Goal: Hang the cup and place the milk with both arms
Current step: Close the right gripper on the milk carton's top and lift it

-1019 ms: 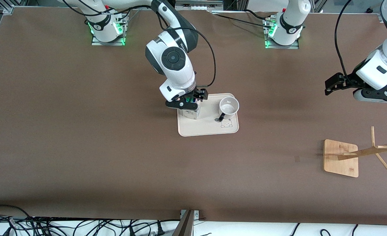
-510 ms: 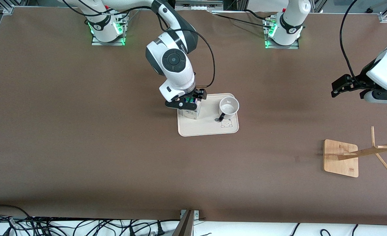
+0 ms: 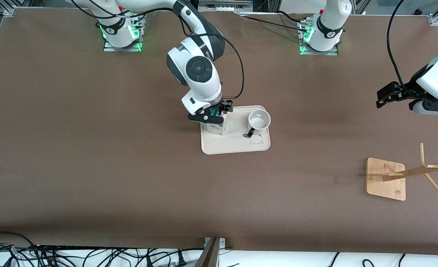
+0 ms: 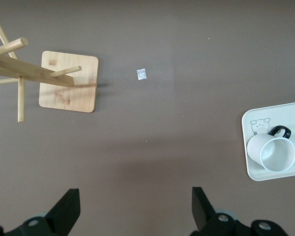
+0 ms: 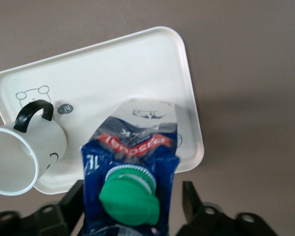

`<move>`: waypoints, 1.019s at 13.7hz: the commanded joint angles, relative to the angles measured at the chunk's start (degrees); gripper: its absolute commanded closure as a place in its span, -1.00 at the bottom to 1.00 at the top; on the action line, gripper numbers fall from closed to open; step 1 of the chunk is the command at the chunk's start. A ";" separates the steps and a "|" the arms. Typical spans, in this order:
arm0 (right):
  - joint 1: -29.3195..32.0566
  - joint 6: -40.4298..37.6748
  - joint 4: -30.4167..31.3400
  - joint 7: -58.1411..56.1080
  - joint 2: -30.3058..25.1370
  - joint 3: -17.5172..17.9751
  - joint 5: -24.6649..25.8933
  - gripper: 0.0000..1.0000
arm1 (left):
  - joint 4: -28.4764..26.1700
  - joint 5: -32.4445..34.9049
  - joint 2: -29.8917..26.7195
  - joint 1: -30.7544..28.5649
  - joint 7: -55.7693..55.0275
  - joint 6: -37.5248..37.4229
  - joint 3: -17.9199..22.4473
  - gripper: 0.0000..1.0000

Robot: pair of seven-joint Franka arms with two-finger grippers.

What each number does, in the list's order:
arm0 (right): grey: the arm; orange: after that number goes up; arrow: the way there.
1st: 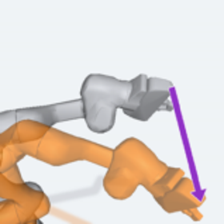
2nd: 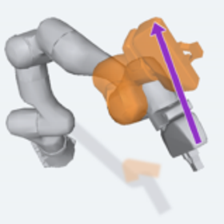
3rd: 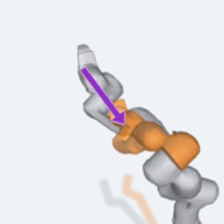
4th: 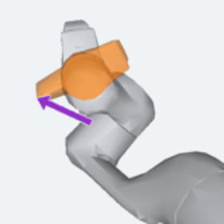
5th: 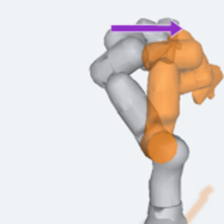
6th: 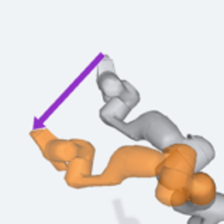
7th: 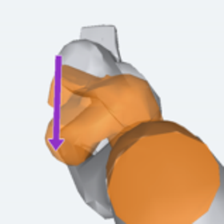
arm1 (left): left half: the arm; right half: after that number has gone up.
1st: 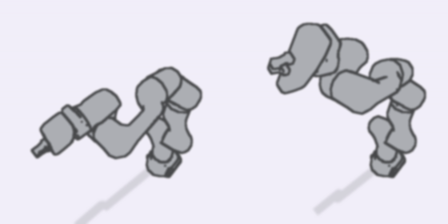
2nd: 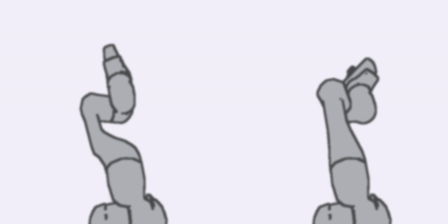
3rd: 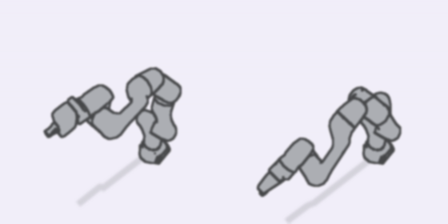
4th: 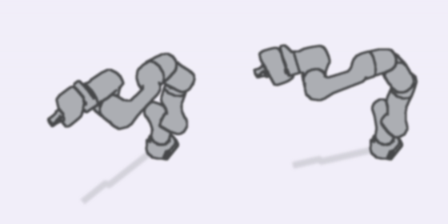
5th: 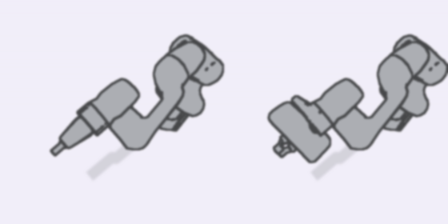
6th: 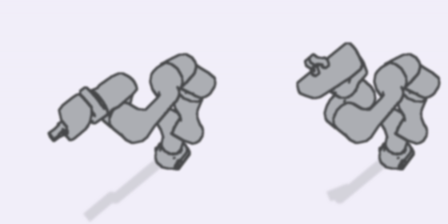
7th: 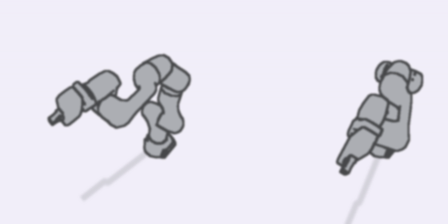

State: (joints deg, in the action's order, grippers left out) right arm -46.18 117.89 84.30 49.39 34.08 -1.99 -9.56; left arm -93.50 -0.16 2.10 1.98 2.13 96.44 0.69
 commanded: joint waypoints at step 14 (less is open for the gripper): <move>-1.46 -24.78 -10.11 0.74 -8.58 -9.77 2.53 0.25 | 2.01 -1.42 2.82 -0.49 2.53 -1.61 -1.04 -1.00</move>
State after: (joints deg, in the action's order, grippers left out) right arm -47.58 99.55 76.19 55.08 27.05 -8.03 -7.48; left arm -93.43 -0.16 3.69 1.53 3.35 96.21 -0.21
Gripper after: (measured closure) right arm 0.626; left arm 0.000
